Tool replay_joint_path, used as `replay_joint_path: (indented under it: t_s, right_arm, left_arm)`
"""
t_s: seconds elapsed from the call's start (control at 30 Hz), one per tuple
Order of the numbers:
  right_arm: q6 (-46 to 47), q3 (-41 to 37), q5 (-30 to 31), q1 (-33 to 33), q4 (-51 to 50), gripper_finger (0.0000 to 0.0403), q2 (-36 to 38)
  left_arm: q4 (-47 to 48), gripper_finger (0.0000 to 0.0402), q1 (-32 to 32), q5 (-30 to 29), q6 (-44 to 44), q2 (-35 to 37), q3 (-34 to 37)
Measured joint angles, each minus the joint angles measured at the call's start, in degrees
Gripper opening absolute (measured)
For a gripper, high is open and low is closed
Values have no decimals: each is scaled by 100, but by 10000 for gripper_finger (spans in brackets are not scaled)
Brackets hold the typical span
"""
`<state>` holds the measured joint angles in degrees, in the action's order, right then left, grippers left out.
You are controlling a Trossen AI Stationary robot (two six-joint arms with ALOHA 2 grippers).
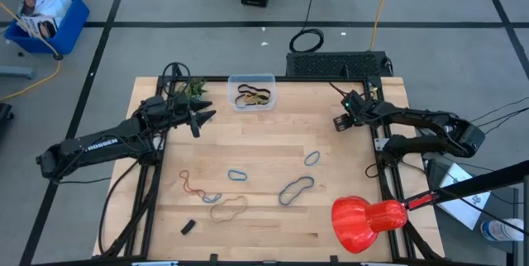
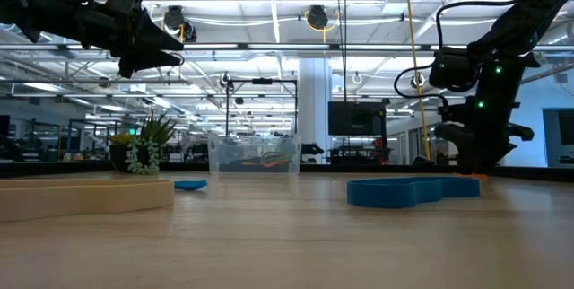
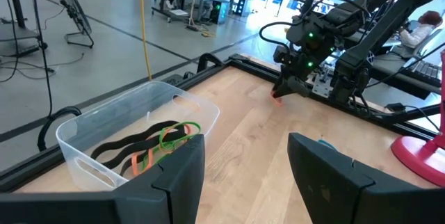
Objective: Pick and place rubber bands into bin
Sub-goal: Put the orange rubber band into the transparent bin
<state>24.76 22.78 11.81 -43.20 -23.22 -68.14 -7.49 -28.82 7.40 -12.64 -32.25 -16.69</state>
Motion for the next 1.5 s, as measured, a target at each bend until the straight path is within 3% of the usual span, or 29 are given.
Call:
replay_joint_path:
  t_s: [0.57, 0.87, 1.03, 1.17, 1.5]
  right_arm:
    - [-33, -264, 406, 9, 153, 4, -11]
    - [-35, -264, 332, 74, 347, 1, 71]
    - [-38, -279, 316, 243, 631, 1, 527]
    - [-38, -292, -185, 310, 852, 0, 1020]
    - [-34, -279, -445, 315, 1554, 0, 1752]
  left_arm:
    - [0, 214, 0, 4, 0, 0, 0]
    - [39, 214, -1, 4, 0, 0, 1]
    - [39, 214, 0, 4, -2, 2, 0]
    - [42, 214, 0, 4, -2, 0, 0]
    - [41, 214, 0, 2, -2, 0, 0]
